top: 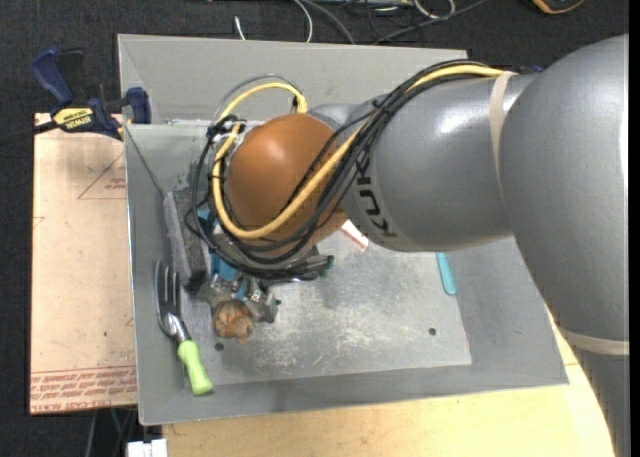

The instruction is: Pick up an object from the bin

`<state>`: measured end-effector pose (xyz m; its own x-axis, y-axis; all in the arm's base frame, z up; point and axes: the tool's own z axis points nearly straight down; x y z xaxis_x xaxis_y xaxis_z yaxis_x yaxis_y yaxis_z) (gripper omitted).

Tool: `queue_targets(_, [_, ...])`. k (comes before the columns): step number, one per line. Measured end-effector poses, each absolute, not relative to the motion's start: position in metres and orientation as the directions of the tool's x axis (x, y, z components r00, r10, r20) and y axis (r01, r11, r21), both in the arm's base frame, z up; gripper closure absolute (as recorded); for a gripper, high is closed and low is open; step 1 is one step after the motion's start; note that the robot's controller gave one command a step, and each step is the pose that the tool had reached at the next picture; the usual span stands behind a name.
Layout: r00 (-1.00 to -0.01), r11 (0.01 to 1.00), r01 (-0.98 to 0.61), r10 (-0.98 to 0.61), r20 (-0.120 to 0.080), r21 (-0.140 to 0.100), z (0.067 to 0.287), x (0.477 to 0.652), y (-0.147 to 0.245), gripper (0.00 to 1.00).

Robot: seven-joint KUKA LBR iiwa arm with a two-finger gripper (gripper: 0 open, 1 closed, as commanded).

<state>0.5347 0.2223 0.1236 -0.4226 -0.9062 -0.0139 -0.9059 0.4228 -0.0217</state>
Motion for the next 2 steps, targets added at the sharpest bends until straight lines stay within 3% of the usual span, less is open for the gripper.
queue_targets(1, [-0.418, 0.418, -0.908, -0.908, -0.009, -0.016, 0.156, 0.538, 0.218, 1.0])
queue_targets(2, [-0.433, 0.433, -0.901, -0.901, -0.003, -0.007, 0.238, 0.514, 0.202, 1.0])
